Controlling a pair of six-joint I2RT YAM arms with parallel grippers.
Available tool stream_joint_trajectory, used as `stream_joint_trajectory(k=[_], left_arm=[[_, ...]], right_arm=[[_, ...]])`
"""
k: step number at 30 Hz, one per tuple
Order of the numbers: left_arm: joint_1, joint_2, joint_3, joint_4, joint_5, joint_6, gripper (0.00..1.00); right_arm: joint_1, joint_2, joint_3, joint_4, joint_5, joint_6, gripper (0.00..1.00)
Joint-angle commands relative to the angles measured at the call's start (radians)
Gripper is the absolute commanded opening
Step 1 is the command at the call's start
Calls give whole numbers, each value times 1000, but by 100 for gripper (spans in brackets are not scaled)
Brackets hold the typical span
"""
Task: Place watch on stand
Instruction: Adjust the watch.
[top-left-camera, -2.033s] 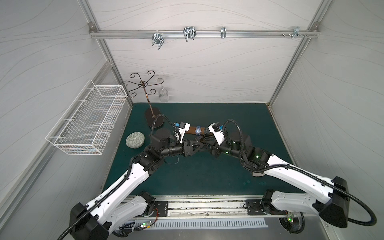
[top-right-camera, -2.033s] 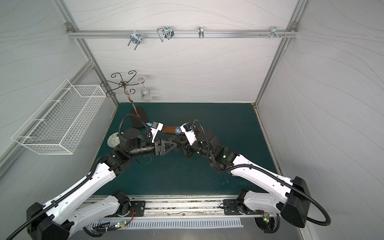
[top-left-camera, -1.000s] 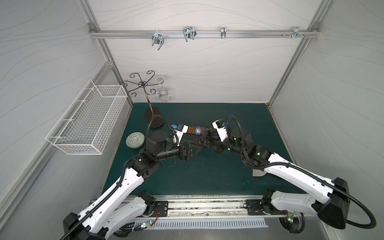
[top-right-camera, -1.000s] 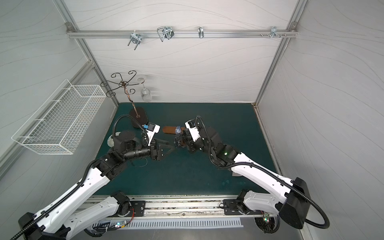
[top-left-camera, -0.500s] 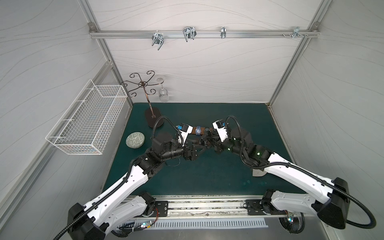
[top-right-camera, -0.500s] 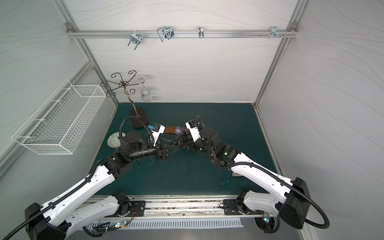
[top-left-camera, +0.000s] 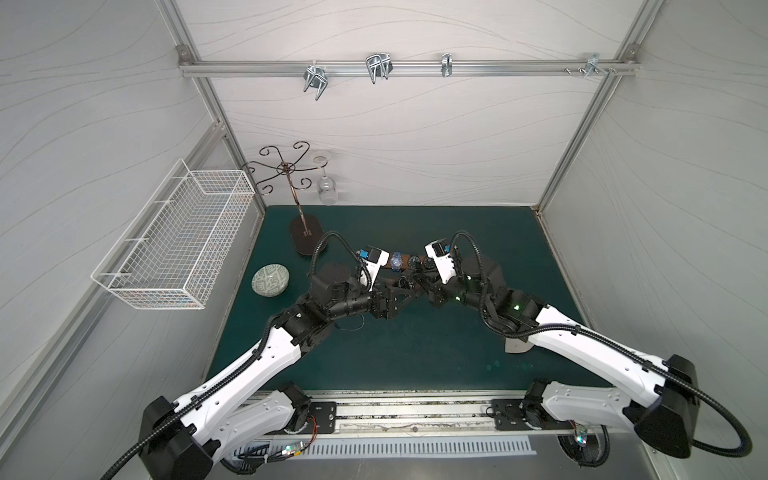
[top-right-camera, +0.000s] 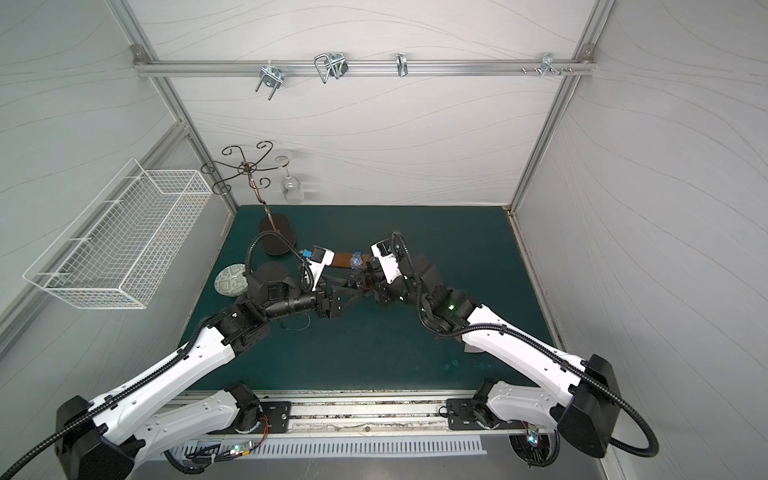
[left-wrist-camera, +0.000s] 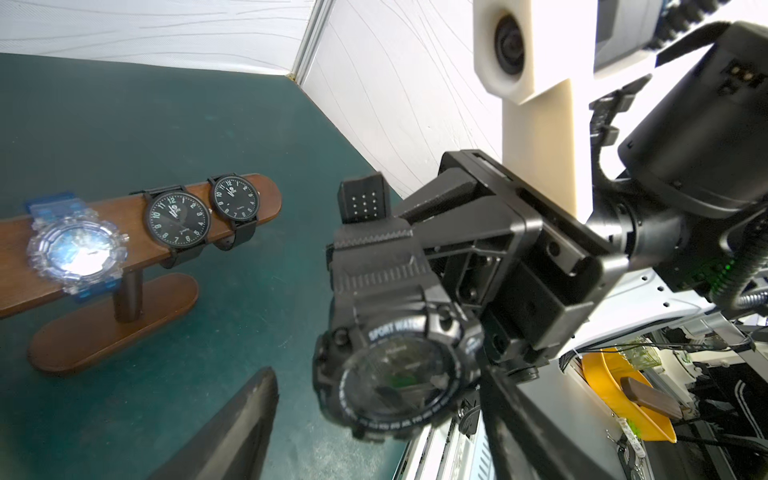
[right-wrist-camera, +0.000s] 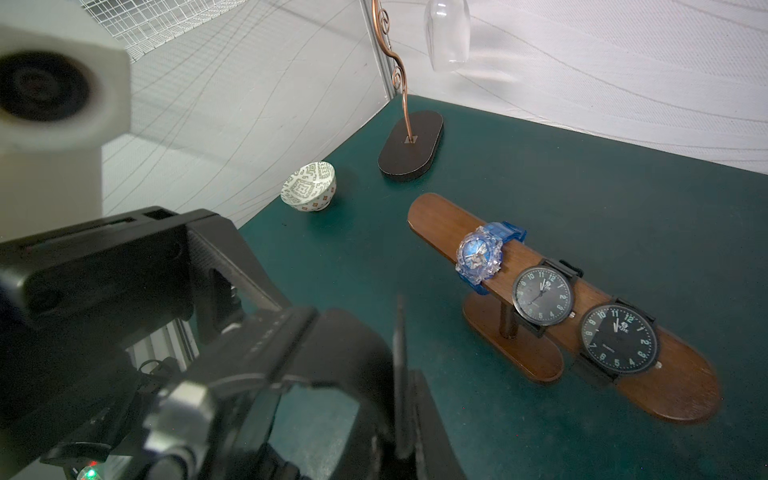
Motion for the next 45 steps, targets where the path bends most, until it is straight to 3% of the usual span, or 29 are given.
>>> stream_joint_trajectory(k=[1, 25, 40, 42, 45], left_arm=[[-12, 6, 58, 66, -17, 6, 77], [-20, 64, 96, 33, -48, -10, 71], [-20, 92, 98, 59, -42, -35, 37], [-20, 93, 101, 64, -42, -38, 33], [-20, 93, 119, 44, -40, -33, 31]], right_arm=[[-1, 10, 15, 17, 7, -9, 0], [-2, 17, 9, 22, 29, -11, 0], [-2, 10, 4, 23, 34, -9, 1], [-2, 5, -2, 28, 40, -9, 11], [-2, -2, -10, 32, 57, -9, 39]])
